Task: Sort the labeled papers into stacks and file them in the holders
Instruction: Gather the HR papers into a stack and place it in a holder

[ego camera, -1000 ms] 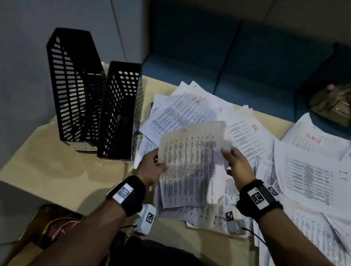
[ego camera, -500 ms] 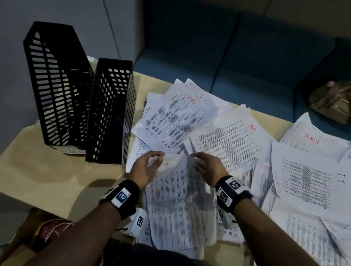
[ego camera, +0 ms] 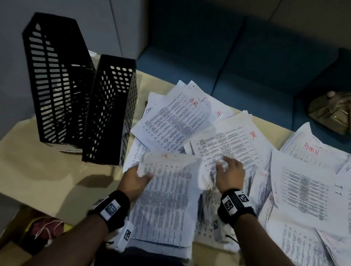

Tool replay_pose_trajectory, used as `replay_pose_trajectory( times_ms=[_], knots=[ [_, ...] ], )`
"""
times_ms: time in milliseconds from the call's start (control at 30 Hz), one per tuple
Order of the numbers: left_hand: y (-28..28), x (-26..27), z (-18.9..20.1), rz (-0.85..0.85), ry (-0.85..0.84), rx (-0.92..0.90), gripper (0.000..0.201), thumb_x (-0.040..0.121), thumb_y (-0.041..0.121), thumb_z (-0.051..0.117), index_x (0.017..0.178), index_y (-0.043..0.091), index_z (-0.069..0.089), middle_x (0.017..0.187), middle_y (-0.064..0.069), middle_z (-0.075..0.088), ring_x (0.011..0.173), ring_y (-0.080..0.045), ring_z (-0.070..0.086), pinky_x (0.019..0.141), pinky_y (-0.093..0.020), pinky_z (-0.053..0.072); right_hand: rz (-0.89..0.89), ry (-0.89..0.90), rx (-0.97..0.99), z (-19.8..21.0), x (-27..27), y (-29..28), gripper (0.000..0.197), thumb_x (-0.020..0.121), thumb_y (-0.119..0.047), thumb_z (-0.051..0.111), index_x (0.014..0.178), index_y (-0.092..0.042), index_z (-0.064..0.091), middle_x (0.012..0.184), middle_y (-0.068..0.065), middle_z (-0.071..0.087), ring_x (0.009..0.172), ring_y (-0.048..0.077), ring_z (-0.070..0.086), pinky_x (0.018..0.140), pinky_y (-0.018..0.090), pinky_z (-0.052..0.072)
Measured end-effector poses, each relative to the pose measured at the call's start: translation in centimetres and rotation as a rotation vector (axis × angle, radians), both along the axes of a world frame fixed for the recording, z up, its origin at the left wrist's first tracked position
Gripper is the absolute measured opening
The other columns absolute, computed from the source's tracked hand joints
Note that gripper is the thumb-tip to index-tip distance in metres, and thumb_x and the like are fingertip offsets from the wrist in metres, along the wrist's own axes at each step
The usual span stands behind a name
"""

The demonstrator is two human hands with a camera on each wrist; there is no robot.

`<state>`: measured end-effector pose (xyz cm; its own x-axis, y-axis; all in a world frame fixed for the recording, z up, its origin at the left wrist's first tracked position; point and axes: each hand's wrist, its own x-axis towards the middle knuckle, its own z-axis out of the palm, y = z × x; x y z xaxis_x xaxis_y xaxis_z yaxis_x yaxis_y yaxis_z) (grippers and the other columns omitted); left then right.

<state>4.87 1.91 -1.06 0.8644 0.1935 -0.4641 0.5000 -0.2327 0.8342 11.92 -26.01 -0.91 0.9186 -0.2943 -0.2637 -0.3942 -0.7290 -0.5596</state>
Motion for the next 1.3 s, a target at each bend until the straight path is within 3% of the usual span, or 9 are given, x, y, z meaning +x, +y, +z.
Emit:
replay_pose_trajectory(
  times_ms=[167, 333, 433, 533, 667, 800, 933, 1067, 1300],
  knots=[
    [2.2, -0.4, -0.5, 0.07, 0.045, 0.042, 0.035, 0.092, 0.023, 0.063, 0.124, 0.01, 0.059, 0.106, -0.009, 0.071, 0.098, -0.029, 0.067, 0.088, -0.04, 0.053, 0.451, 0.307, -0.354, -1.7, -2.2, -1.8, 0.058, 0.097, -0.046, 0.036, 0.151, -0.032, 0.019, 0.162, 0.003, 0.0, 0.148, 0.031, 0.002, 0.116, 0.052, 0.015],
    [3.0, -1.2, -0.1, 0.013, 0.067, 0.131, 0.036, 0.096, 0.02, 0.055, 0.131, 0.009, 0.053, 0.109, -0.012, 0.067, 0.103, -0.032, 0.063, 0.09, -0.039, 0.049, 0.596, 0.146, -0.179, -1.9, -4.5, -2.4, 0.039, 0.094, -0.037, 0.049, 0.129, -0.023, 0.059, 0.154, -0.001, 0.029, 0.146, 0.031, 0.017, 0.116, 0.053, 0.017],
    [3.2, -1.8, -0.4, -0.059, 0.091, 0.161, 0.038, 0.098, 0.021, 0.052, 0.134, 0.01, 0.052, 0.121, -0.012, 0.065, 0.108, -0.029, 0.061, 0.092, -0.036, 0.047, 0.381, -0.033, -0.143, -0.7, -4.0, -2.8, 0.018, 0.085, -0.019, 0.067, 0.1, -0.01, 0.072, 0.134, 0.016, 0.053, 0.129, 0.036, 0.044, 0.108, 0.046, 0.035],
    [3.2, -2.1, -0.5, -0.104, 0.095, 0.202, 0.038, 0.098, 0.02, 0.051, 0.134, 0.009, 0.051, 0.123, -0.011, 0.064, 0.106, -0.027, 0.06, 0.088, -0.03, 0.044, -0.094, 0.101, -0.14, 0.4, -2.3, -2.3, 0.057, 0.083, -0.033, 0.07, 0.128, -0.005, 0.05, 0.138, 0.021, 0.039, 0.128, 0.037, 0.038, 0.108, 0.042, 0.033],
    [2.8, -2.4, -0.4, -0.076, 0.101, 0.21, 0.035, 0.098, 0.018, 0.05, 0.131, 0.007, 0.052, 0.12, -0.013, 0.064, 0.098, -0.021, 0.057, 0.085, -0.028, 0.041, -0.372, 0.318, -0.004, 2.0, 0.2, -0.7, 0.096, 0.077, -0.031, 0.078, 0.144, 0.0, 0.017, 0.146, 0.027, 0.026, 0.134, 0.042, 0.031, 0.107, 0.05, 0.036],
    [2.8, -2.5, -0.7, -0.055, 0.111, 0.205, 0.036, 0.098, 0.019, 0.051, 0.132, 0.008, 0.052, 0.124, -0.013, 0.063, 0.108, -0.027, 0.06, 0.089, -0.03, 0.042, -0.397, 0.387, 0.095, 1.8, 1.4, 0.2, 0.1, 0.077, -0.016, 0.078, 0.148, -0.003, 0.009, 0.146, 0.025, 0.031, 0.127, 0.039, 0.044, 0.096, 0.042, 0.046],
    [3.3, -2.7, -1.2, -0.077, 0.13, 0.208, 0.045, 0.098, 0.023, 0.05, 0.141, 0.012, 0.044, 0.138, -0.012, 0.055, 0.124, -0.028, 0.053, 0.104, -0.04, 0.042, -0.307, 0.339, 0.1, 0.9, 1.0, 0.2, 0.042, 0.085, -0.012, 0.066, 0.122, -0.001, 0.051, 0.117, 0.02, 0.063, 0.088, 0.03, 0.059, 0.077, 0.035, 0.054],
    [2.9, -2.8, -0.6, -0.041, 0.171, 0.153, 0.044, 0.1, 0.02, 0.046, 0.144, 0.019, 0.04, 0.144, -0.008, 0.048, 0.131, -0.025, 0.045, 0.104, -0.038, 0.037, -0.349, 0.249, 0.102, 2.8, 1.0, -1.8, 0.034, 0.094, -0.017, 0.056, 0.114, 0.01, 0.055, 0.113, 0.025, 0.062, 0.105, 0.038, 0.06, 0.075, 0.03, 0.042],
    [2.4, -2.5, 0.0, -0.002, 0.175, 0.123, 0.043, 0.101, 0.014, 0.043, 0.144, 0.014, 0.039, 0.141, -0.01, 0.05, 0.129, -0.026, 0.047, 0.099, -0.028, 0.032, -0.384, 0.164, -0.069, 6.5, 2.4, -9.2, 0.038, 0.094, -0.018, 0.054, 0.113, 0.015, 0.058, 0.118, 0.036, 0.057, 0.11, 0.047, 0.055, 0.085, 0.042, 0.044]
  ],
)
